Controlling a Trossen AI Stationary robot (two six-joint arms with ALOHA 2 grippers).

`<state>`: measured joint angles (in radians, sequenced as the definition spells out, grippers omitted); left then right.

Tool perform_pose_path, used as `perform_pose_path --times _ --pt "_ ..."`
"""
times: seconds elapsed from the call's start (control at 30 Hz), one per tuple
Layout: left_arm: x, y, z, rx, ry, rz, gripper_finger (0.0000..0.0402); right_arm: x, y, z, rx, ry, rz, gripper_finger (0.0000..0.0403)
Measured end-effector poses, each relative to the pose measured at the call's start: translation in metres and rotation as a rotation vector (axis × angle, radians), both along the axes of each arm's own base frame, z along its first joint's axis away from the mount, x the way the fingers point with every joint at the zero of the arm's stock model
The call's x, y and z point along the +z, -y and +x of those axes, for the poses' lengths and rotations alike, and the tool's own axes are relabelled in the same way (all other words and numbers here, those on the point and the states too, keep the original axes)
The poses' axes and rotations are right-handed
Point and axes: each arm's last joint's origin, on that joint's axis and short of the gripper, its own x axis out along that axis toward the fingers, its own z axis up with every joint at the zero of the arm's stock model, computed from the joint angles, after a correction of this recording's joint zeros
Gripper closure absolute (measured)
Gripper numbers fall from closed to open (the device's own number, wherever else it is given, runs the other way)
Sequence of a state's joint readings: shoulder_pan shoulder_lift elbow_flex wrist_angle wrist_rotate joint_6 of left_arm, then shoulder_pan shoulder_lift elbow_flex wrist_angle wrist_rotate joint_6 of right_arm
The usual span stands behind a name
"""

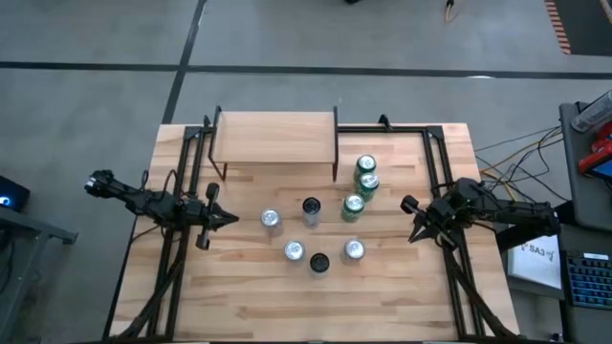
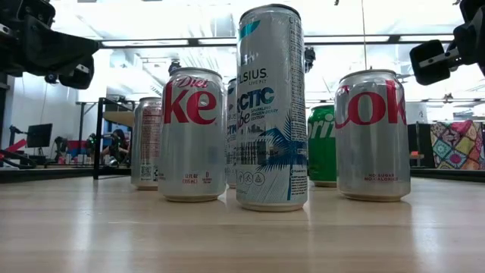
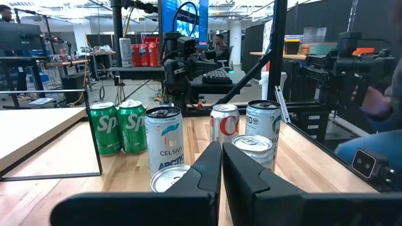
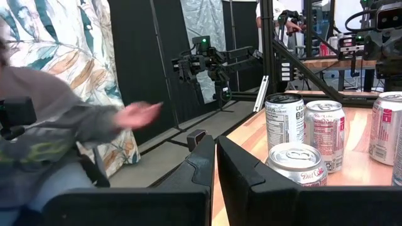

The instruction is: Place canned beverage on shelf

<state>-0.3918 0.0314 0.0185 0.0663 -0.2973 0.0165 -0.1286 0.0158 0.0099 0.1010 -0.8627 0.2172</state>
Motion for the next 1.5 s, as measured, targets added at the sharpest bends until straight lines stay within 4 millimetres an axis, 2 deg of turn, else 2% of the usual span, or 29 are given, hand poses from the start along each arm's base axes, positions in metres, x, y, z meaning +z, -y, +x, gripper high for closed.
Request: perform_pose_path --times 0.23,0.4,0.5,0.6,0.67,0.77,0.87,0.93,1.07,1.23,1.33,1.5 --pt "0.0 0.0 0.0 0.0 0.001 0.005 0.0402 0.0 0.0 0.0 0.0 0.005 -0.006 0.0394" --pt "0.001 0.0 0.0 0.009 0.021 0.159 0.0402 0.001 0.0 0.0 -0.033 0.149 -0.155 0.0394" --pt "0.011 0.0 -0.001 0.007 0.122 0.09 0.0402 0.002 0.001 0.0 -0.041 0.163 -0.161 0.0394" --pt "0.029 -0.002 -0.006 -0.049 0.275 -0.247 0.0402 0.006 0.001 0.0 -0.041 0.133 -0.076 0.0394" --pt "0.039 -0.004 -0.01 -0.07 0.373 -0.353 0.0402 0.008 0.002 0.0 -0.084 0.081 0.015 0.0394" --pt "0.046 -0.005 -0.013 -0.085 0.448 -0.374 0.0402 0.008 0.008 0.005 -0.325 -0.007 0.173 0.0394" --pt "0.046 -0.005 -0.014 -0.069 0.46 -0.324 0.0402 0.005 0.018 0.01 -0.639 -0.108 0.446 0.0394" --pt "0.047 -0.005 -0.014 -0.059 0.467 -0.296 0.0402 0.002 0.023 0.011 -0.767 -0.15 0.567 0.0394" --pt "0.05 -0.006 -0.016 -0.046 0.507 -0.264 0.0402 -0.001 0.024 0.016 -0.812 -0.177 0.532 0.0394" --pt "0.05 -0.004 -0.013 -0.075 0.512 -0.277 0.0402 0.001 0.024 0.021 -0.774 -0.179 0.557 0.0394" --pt "0.054 -0.002 -0.012 -0.122 0.57 -0.287 0.0402 0.0 0.024 0.026 -0.763 -0.237 0.563 0.0394" --pt "0.058 0.004 -0.003 -0.18 0.611 -0.261 0.0402 0.017 0.025 0.037 -0.784 -0.268 0.501 0.0394"
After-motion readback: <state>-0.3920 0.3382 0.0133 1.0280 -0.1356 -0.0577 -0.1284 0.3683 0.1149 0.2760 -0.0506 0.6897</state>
